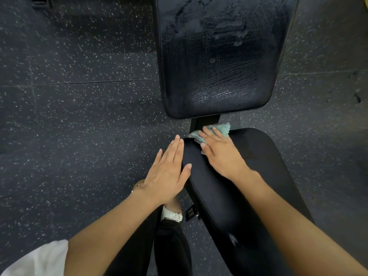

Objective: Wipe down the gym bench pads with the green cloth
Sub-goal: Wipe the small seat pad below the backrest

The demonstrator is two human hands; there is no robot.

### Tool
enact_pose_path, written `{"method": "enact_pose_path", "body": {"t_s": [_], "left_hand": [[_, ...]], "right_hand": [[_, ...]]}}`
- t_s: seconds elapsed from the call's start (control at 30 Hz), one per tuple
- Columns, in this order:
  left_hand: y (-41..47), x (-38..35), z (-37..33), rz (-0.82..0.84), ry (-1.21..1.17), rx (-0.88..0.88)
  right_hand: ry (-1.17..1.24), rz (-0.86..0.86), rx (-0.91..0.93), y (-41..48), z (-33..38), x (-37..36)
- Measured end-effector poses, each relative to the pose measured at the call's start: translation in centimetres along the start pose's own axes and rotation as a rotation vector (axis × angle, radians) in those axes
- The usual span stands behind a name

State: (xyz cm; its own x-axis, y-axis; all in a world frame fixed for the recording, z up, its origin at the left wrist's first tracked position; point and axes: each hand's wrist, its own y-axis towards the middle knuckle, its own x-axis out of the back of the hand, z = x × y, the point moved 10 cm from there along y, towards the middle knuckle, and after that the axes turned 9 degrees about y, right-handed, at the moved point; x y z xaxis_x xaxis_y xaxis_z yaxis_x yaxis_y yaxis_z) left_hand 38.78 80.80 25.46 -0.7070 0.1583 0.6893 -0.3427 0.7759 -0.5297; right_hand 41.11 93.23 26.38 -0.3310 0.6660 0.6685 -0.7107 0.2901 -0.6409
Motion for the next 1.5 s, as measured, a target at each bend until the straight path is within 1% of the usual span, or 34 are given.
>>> {"method": "enact_pose_path", "body": {"t_s": [0.07, 0.13, 0.23, 0.43, 0.57, 0.63, 0.73, 0.77, 0.9, 0.93, 1.0, 1.13, 1.23, 1.37, 1.43, 1.5], "left_hand": [[0.0, 0.0, -0.1, 0.007, 0.029, -0.001], [0.2, 0.0, 0.0, 0.008, 0.062, 0.005], [0.2, 0.1, -0.1, 0.011, 0.091, -0.002], [0.4, 0.1, -1.3, 0.008, 0.059, -0.042], [0.3, -0.1, -1.2, 0.048, 0.047, -0.011], [0.3, -0.2, -1.2, 0.057, 0.037, 0.005], [0.3, -0.2, -1.0, 0.037, 0.045, 0.009], [0.3, -0.2, -1.0, 0.033, 0.045, 0.012], [0.2, -0.2, -0.9, 0.04, 0.037, 0.053], [0.2, -0.1, -0.9, 0.036, 0.022, 0.065], [0.1, -0.1, -0.8, 0.032, -0.003, 0.088], [-0.2, 0.2, -0.9, 0.02, -0.01, 0.097], [-0.3, 0.4, -1.0, 0.013, -0.012, 0.101], [-0.3, 0.3, -0.9, 0.003, -0.016, 0.107], [-0.2, 0.1, -0.8, 0.004, -0.005, 0.108], [-0.2, 0.1, -0.8, -0.013, 0.002, 0.101]], "right_hand": [[0.006, 0.033, 0.055, 0.0, 1.9, -1.0], [-0.043, 0.045, 0.112, -0.2, 3.2, -1.5], [-0.094, 0.037, 0.116, -0.5, 2.3, -1.1], [-0.05, 0.003, -0.003, -2.0, -3.9, 2.1], [-0.041, -0.063, -0.121, -3.4, -10.1, 5.7], [-0.025, -0.096, -0.188, -3.8, -11.5, 6.5], [-0.047, -0.114, -0.194, -3.3, -9.2, 6.1], [-0.056, -0.104, -0.153, -2.8, -7.3, 5.5], [-0.084, -0.013, 0.114, -0.7, 1.7, 0.7], [-0.099, -0.011, 0.159, -0.4, 3.1, -0.3], [-0.141, 0.0, 0.173, 0.1, 3.6, -1.4], [-0.171, 0.022, 0.123, -0.3, 0.0, -0.1], [-0.118, 0.03, 0.052, -1.1, -3.6, 2.0], [-0.087, -0.006, 0.0, -2.6, -8.5, 5.2], [-0.051, -0.01, -0.02, -3.8, -9.6, 5.8], [-0.011, -0.013, 0.007, -5.3, -9.1, 5.8]]}}
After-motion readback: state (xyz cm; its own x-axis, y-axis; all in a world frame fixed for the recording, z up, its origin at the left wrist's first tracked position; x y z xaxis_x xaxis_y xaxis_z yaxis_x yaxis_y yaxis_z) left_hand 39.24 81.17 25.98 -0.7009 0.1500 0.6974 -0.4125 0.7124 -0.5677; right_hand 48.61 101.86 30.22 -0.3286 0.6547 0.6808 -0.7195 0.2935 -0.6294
